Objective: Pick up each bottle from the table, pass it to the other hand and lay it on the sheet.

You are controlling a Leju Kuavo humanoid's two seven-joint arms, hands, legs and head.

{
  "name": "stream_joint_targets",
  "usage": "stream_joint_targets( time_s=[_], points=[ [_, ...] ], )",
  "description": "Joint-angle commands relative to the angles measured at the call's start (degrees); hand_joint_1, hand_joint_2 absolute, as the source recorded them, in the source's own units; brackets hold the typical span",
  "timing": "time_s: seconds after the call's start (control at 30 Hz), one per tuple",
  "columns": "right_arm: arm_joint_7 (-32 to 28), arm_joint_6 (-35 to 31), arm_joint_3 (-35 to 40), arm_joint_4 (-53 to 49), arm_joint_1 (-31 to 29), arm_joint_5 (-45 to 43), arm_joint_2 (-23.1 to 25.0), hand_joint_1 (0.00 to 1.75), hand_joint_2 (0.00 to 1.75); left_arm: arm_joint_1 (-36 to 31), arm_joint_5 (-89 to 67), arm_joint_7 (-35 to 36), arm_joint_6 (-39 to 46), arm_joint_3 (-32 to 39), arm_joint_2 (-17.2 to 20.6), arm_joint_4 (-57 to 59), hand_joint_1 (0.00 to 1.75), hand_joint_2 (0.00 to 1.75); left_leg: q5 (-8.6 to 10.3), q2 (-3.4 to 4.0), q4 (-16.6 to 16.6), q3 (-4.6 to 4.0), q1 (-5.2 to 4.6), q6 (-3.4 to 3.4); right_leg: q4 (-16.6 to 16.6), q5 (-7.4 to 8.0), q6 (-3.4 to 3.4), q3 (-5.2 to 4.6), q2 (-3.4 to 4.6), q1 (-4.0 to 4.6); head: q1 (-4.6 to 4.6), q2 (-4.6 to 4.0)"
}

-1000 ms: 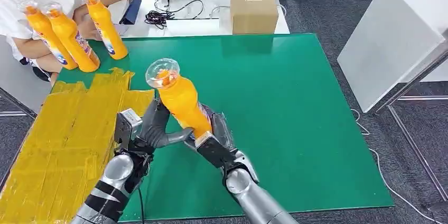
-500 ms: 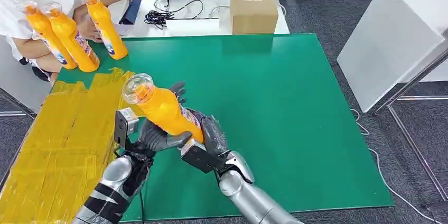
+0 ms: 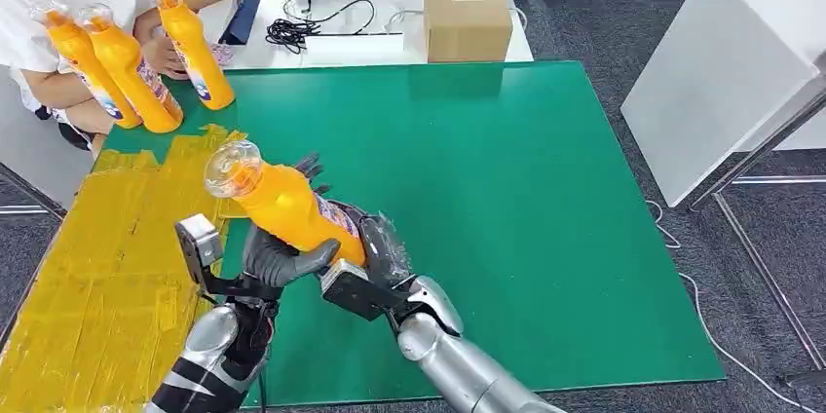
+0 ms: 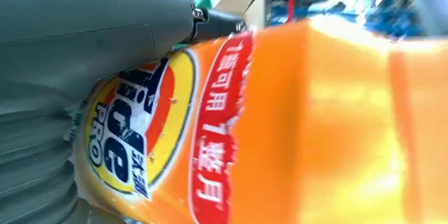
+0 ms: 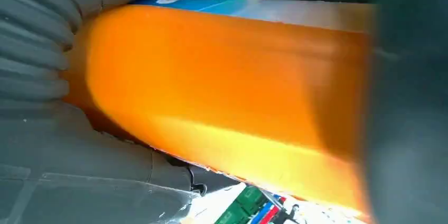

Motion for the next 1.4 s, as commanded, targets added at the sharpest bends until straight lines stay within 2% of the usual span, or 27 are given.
stream_joint_targets(
  time_s=[0.03, 0.63, 0.9, 0.93, 0.97, 1.07, 1.1, 1.13, 1.17, 1.2, 1.23, 1.27, 1.3, 1.4],
  points=[
    [-0.38, 0.26, 4.39, 5.08, 2.00, 0.95, -1.04, 1.75, 1.75, -4.19, 1.24, -0.41, 1.14, 3.69, -2.69, -3.05, 1.75, 1.75, -0.06, -0.29, -0.01, 0.21, 0.08, -0.03, -0.11, -0.12, 0.03, 0.36, -0.32, 0.08, 0.02, 0.00],
    [-0.38, 0.26, 4.39, 5.08, 2.00, 0.95, -1.04, 1.75, 1.75, -4.19, 1.24, -0.41, 1.14, 3.69, -2.69, -3.05, 1.75, 1.75, -0.03, -0.29, -0.02, 0.15, 0.07, -0.03, -0.10, -0.09, 0.03, 0.29, -0.31, 0.07, 0.02, 0.00],
    [0.39, 0.49, 4.28, 5.80, 1.71, 0.67, -1.19, 1.75, 1.75, -3.15, 5.28, -2.17, 5.56, 6.34, -4.06, -5.95, 1.75, 1.75, -0.01, -0.18, -0.02, 0.07, 0.06, -0.02, -0.09, -0.05, 0.02, 0.17, -0.20, 0.06, 0.02, 0.00],
    [0.39, 0.38, 4.18, 5.81, 1.75, 0.64, -1.25, 1.75, 1.75, -3.11, 5.44, -2.22, 5.75, 6.52, -4.00, -6.28, 1.75, 1.75, -0.11, -0.30, -0.03, 0.32, 0.09, -0.04, -0.16, -0.17, 0.05, 0.50, -0.34, 0.09, 0.04, 0.00],
    [0.41, 0.13, 3.95, 5.78, 1.83, 0.56, -1.32, 1.75, 1.75, -3.04, 5.56, -2.18, 5.93, 6.66, -3.88, -6.50, 1.75, 1.75, 0.00, -0.26, -0.03, 0.08, 0.06, -0.02, -0.09, -0.07, 0.02, 0.21, -0.28, 0.05, 0.00, 0.00],
    [0.39, -0.43, 2.86, 5.27, 2.13, 0.07, -1.80, 1.75, 1.75, -2.63, 6.49, -1.65, 6.17, 7.15, -3.75, -6.64, 1.75, 1.75, -0.01, -0.23, -0.04, 0.11, 0.08, -0.02, -0.12, -0.05, 0.02, 0.23, -0.25, 0.07, 0.02, 0.00],
    [-6.62, -2.53, -3.61, -6.08, 6.88, -6.90, -3.65, 0.00, 1.75, -2.57, -7.84, -5.80, 20.56, 5.60, -1.24, -5.23, 1.75, 1.75, -0.02, -0.29, -0.05, 0.16, 0.07, -0.03, -0.13, -0.09, 0.03, 0.30, -0.32, 0.06, 0.02, 0.00],
    [-1.21, 0.70, -4.35, -22.08, 11.23, -7.07, -8.88, 0.00, 1.75, -2.06, -28.28, -5.53, 33.26, 5.82, 1.16, -3.84, 1.75, 1.75, 0.01, -0.29, -0.05, 0.11, 0.07, -0.02, -0.13, -0.06, 0.02, 0.23, -0.31, 0.06, 0.02, 0.00],
    [5.02, 4.64, -6.27, -36.84, 15.09, -6.70, -13.51, 0.00, 1.75, -1.37, -34.65, -5.57, 35.82, 7.89, 2.26, -2.21, 1.75, 1.75, 0.03, -0.36, -0.08, 0.09, 0.05, -0.02, -0.14, -0.07, 0.02, 0.24, -0.38, 0.04, 0.02, 0.00],
    [6.65, 6.03, -8.81, -42.96, 17.10, -5.68, -14.47, 0.00, 1.75, -1.20, -38.11, -4.80, 35.63, 8.97, 2.94, -1.06, 1.75, 1.75, 0.04, -0.47, -0.10, 0.07, 0.05, -0.01, -0.18, -0.08, 0.03, 0.23, -0.48, 0.04, 0.00, 0.00],
    [7.35, 7.34, -10.61, -46.26, 18.37, -5.33, -14.89, 0.00, 1.75, -0.92, -36.92, -4.54, 33.54, 10.20, 2.91, -0.86, 1.75, 1.75, 0.02, -0.56, -0.10, 0.13, 0.06, 0.00, -0.21, -0.12, 0.05, 0.34, -0.59, 0.04, 0.00, 0.00],
    [7.53, 9.21, -12.26, -48.62, 19.51, -6.40, -15.18, 0.00, 1.75, -0.52, -37.53, -5.89, 34.10, 11.70, 2.71, -1.07, 1.75, 1.75, 0.02, -0.49, -0.04, 0.02, 0.02, 0.00, -0.11, -0.09, 0.04, 0.19, -0.47, 0.01, 0.04, 0.00],
    [6.71, 10.92, -14.06, -50.67, 20.80, -7.76, -15.43, 0.00, 1.75, -0.25, -41.04, -6.07, 35.80, 12.65, 2.85, -1.34, 1.75, 1.75, -0.03, -0.74, -0.09, 0.18, -0.01, 0.01, -0.16, -0.20, 0.06, 0.44, -0.67, -0.02, 0.05, 0.00],
    [4.43, 11.96, -17.01, -53.71, 23.09, -9.61, -15.88, 0.00, 1.75, -0.22, -46.53, -2.49, 34.52, 13.59, 4.23, -1.40, 1.75, 1.75, -0.05, -0.30, -0.01, -0.16, -0.02, -0.01, -0.03, -0.07, 0.03, -0.01, -0.21, -0.01, 0.02, 0.00]
  ],
)
